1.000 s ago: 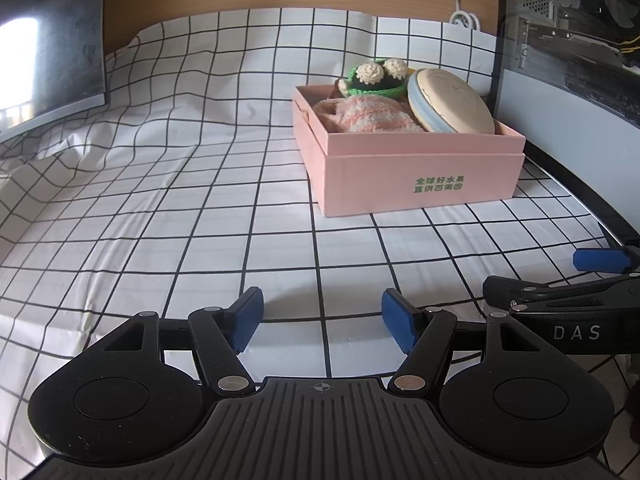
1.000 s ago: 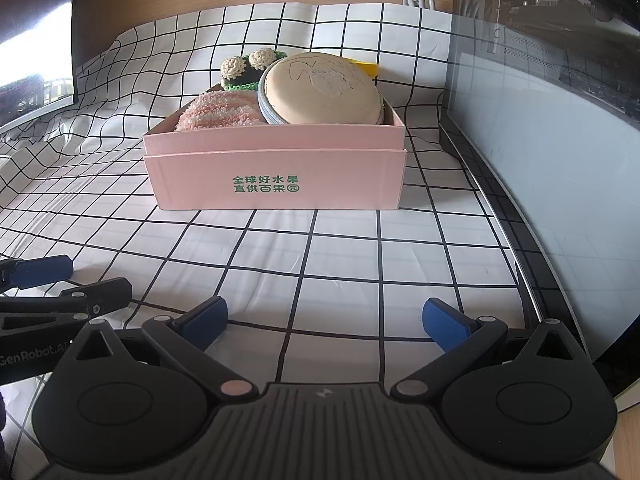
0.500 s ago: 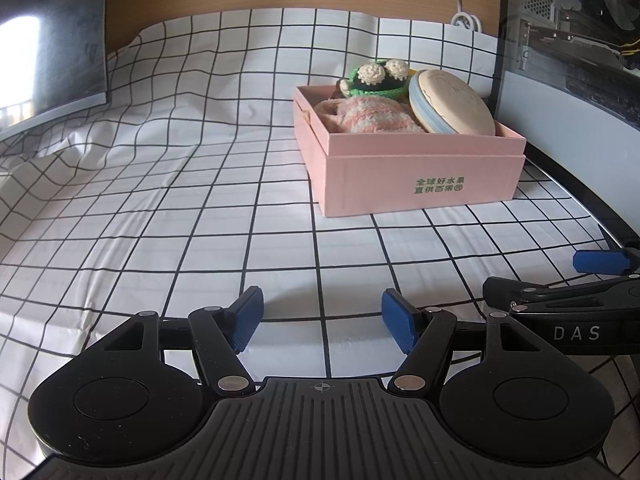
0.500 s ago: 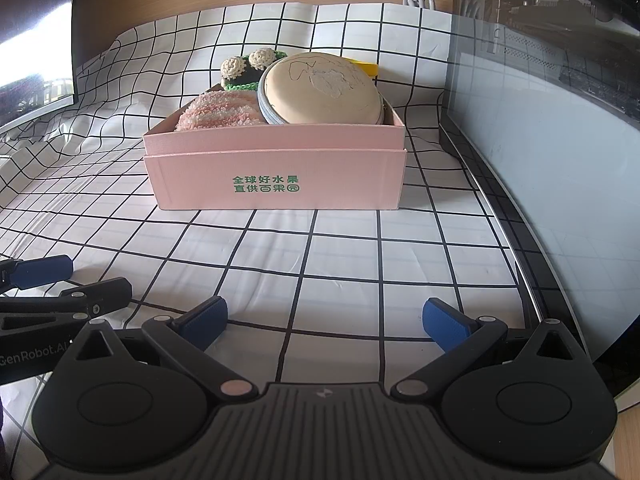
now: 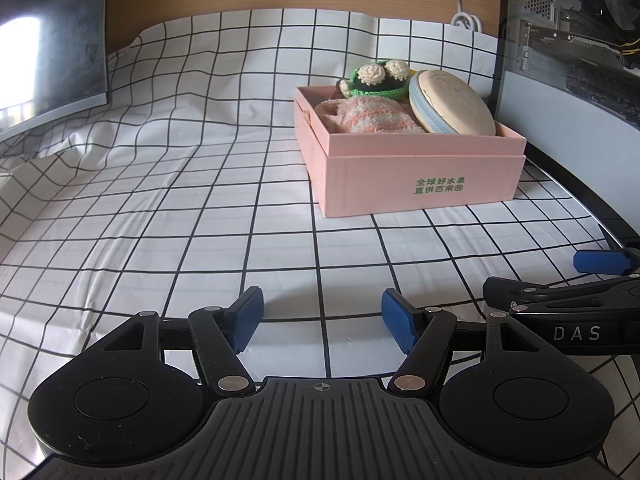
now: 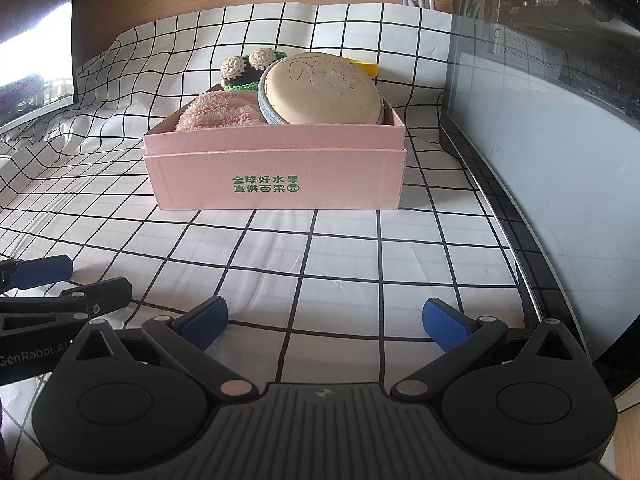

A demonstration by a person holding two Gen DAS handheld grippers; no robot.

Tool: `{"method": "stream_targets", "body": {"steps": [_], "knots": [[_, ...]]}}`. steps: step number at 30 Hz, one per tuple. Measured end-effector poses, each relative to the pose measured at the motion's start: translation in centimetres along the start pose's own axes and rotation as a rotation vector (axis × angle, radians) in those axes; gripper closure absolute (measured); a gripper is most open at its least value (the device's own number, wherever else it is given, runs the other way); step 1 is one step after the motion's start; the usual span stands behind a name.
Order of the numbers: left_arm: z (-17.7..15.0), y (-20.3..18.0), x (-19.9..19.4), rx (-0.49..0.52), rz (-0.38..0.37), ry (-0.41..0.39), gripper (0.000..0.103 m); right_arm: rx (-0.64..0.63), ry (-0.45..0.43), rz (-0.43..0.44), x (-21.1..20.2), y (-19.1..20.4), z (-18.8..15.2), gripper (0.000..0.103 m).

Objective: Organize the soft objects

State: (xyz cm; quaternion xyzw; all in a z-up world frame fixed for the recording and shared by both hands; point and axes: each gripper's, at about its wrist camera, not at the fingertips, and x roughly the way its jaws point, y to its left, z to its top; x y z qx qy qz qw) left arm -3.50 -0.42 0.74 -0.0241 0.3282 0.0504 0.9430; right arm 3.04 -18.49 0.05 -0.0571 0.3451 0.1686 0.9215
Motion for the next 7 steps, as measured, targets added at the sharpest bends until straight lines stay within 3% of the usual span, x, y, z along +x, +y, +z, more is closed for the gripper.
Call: {"method": "stream_targets", "body": {"steps": [7], "knots": [[0.02,-0.02,0.0,0.001,0.001,-0.001,0.032,0.0,0.0,0.0,0.0,-0.01,0.0,0.0]]}}
